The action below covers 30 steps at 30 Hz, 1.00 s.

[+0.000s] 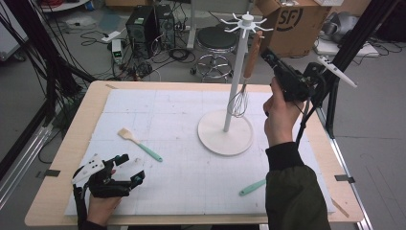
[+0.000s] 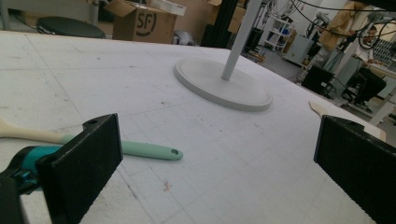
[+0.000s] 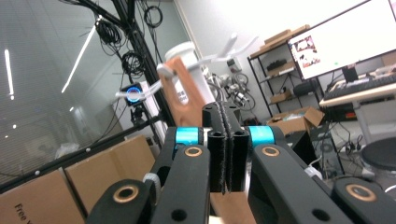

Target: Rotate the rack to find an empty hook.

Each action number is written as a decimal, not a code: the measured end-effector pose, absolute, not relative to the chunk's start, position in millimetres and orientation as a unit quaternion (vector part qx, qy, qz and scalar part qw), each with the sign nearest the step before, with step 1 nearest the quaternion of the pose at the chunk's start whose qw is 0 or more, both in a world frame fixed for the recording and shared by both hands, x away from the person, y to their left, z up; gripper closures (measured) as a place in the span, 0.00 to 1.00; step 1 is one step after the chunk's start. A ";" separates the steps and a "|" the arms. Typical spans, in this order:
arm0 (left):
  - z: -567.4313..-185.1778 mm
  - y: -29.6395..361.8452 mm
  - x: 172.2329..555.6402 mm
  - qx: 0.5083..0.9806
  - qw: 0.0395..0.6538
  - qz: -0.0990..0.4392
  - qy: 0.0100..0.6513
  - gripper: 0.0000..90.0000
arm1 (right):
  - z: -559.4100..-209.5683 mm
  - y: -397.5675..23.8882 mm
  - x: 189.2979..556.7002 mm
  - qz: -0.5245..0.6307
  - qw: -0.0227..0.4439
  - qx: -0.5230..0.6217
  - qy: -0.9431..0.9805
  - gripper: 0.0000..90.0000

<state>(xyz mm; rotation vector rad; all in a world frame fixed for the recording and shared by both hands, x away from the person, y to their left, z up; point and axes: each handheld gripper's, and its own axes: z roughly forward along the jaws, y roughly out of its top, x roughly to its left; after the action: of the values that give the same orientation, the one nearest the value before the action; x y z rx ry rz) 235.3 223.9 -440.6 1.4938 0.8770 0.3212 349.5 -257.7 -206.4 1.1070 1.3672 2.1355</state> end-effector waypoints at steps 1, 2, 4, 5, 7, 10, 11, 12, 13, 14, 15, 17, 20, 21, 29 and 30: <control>-440.9 223.3 237.4 0.654 0.637 0.137 0.384 0.02 | -205.1 -257.6 351.0 0.758 0.188 0.394 0.485 1.00; -441.2 223.1 239.2 0.655 0.637 0.137 0.384 0.02 | -203.6 -257.0 352.7 0.757 0.188 0.395 0.486 1.00; -441.5 222.1 241.1 0.654 0.638 0.134 0.384 0.02 | -200.5 -256.5 356.3 0.755 0.193 0.395 0.487 1.00; -441.4 222.2 241.3 0.655 0.637 0.134 0.383 0.02 | -198.4 -256.4 357.1 0.756 0.194 0.393 0.486 1.00; -440.8 222.6 240.9 0.653 0.640 0.134 0.382 0.02 | -194.5 -255.9 358.2 0.757 0.198 0.392 0.483 1.00; -440.1 224.6 240.1 0.651 0.641 0.136 0.383 0.02 | -189.3 -254.2 360.3 0.757 0.201 0.390 0.484 1.00; -440.2 225.2 240.3 0.650 0.643 0.135 0.383 0.02 | -187.7 -253.3 360.9 0.758 0.200 0.391 0.482 1.00; -440.2 225.8 240.2 0.649 0.643 0.134 0.384 0.02 | -186.1 -253.0 361.6 0.758 0.203 0.389 0.483 1.00; -440.3 226.2 240.3 0.648 0.643 0.135 0.385 0.02 | -184.2 -251.9 361.4 0.760 0.200 0.389 0.480 1.00; -440.3 226.3 240.4 0.646 0.644 0.136 0.386 0.02 | -182.3 -251.0 361.9 0.761 0.204 0.387 0.480 1.00; -440.4 226.7 240.5 0.647 0.645 0.135 0.385 0.02 | -180.5 -249.8 361.4 0.762 0.203 0.385 0.479 1.00; -440.4 226.6 240.4 0.646 0.645 0.134 0.387 0.02 | -177.9 -248.1 360.7 0.762 0.204 0.385 0.479 1.00; -440.1 226.5 240.1 0.647 0.643 0.135 0.386 0.02 | -176.8 -245.1 359.8 0.762 0.202 0.384 0.480 1.00; -440.1 226.5 240.1 0.648 0.643 0.135 0.385 0.02 | -176.9 -244.4 359.7 0.762 0.202 0.383 0.481 1.00; -440.1 225.3 240.0 0.649 0.642 0.135 0.384 0.02 | -178.0 -230.6 356.9 0.760 0.200 0.374 0.493 1.00; -440.2 225.1 240.1 0.649 0.643 0.135 0.385 0.02 | -178.2 -229.0 356.8 0.762 0.197 0.375 0.490 1.00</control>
<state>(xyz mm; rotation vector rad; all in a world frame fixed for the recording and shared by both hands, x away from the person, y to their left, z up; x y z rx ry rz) 240.1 225.1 -440.2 1.4776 0.8774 0.3067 356.8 -229.0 -178.2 1.0491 1.3718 2.1349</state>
